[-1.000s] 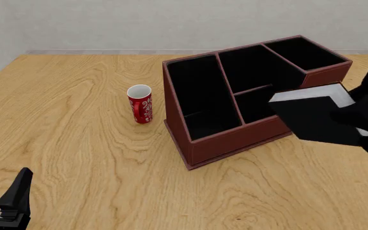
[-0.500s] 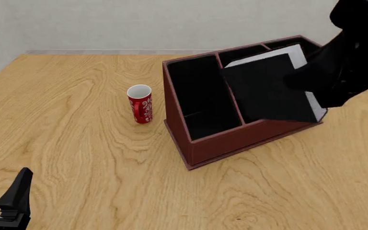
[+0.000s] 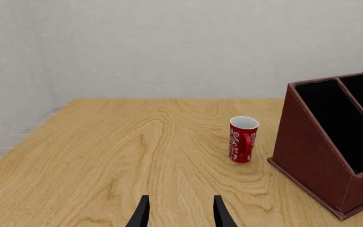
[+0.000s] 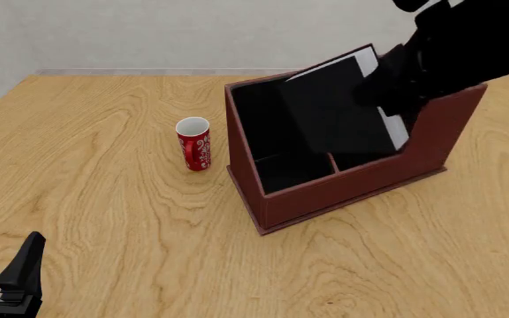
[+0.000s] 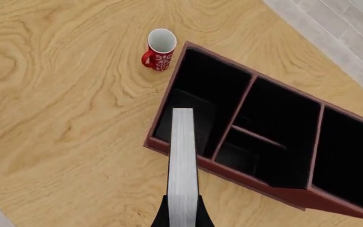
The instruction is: Pick up the book and place it in the left compartment of the caddy.
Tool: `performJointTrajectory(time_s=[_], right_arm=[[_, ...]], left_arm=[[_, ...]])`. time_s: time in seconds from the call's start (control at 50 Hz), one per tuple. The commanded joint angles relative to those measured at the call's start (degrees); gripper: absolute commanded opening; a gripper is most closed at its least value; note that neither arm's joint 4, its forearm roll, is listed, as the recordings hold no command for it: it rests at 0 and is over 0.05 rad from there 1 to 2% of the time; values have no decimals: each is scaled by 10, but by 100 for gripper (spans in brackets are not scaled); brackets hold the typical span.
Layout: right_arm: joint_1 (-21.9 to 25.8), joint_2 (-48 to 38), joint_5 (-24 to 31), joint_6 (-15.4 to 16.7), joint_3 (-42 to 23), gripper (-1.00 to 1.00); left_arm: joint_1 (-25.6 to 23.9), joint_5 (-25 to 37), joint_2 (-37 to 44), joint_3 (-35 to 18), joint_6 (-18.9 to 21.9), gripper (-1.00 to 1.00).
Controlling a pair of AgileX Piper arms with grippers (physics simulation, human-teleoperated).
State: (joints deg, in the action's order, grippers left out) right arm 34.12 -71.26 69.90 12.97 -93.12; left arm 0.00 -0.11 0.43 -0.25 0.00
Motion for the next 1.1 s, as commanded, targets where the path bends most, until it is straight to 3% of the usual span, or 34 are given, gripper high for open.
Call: performJointTrajectory(time_s=[0.02,1.1], right_arm=[[5,-25,0,-24,-19,-100],[-40,-120,0,-7,-53,-100]], left_arm=[[0,0,0,0,0,100],[0,0,0,0,0,100]])
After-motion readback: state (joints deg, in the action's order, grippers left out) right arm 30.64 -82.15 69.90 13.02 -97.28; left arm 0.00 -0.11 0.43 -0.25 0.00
